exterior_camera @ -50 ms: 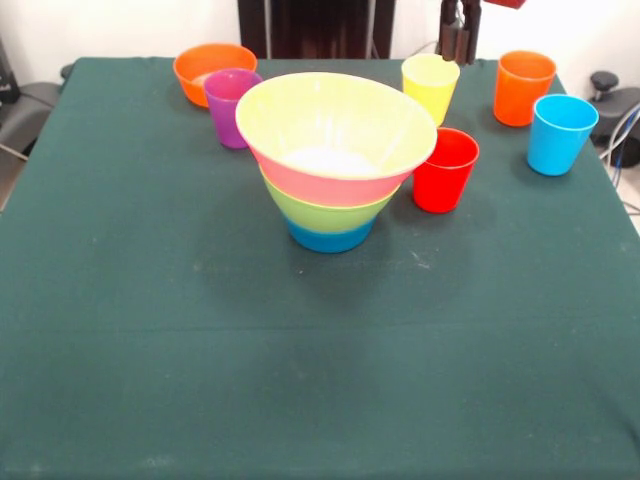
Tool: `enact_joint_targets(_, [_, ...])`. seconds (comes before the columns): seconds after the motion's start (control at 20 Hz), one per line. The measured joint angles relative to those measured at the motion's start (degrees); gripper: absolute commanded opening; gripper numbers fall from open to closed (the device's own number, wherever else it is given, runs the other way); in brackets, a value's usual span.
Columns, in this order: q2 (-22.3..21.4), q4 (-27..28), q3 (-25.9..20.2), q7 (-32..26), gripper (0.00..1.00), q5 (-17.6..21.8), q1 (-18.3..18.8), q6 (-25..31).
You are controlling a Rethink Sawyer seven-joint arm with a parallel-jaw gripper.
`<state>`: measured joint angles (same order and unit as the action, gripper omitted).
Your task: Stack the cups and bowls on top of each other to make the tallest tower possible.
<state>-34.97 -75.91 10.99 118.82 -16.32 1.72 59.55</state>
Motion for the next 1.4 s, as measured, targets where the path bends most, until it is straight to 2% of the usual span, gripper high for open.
enact_joint_targets(0.65, [1.71, -0.08, 0.33, 0.00, 0.00, 0.00, 0.00, -4.23])
enact_joint_targets(1.3, [2.79, -0.20, 0.52, 0.00, 0.00, -0.02, 0.00, -4.59])
enact_joint_targets(1.35, [2.79, -0.21, 0.52, 0.00, 1.00, -0.01, 0.00, -4.57])
enact_joint_targets(1.4, [2.79, -0.21, 0.52, 0.00, 1.00, -0.01, 0.00, -4.57])
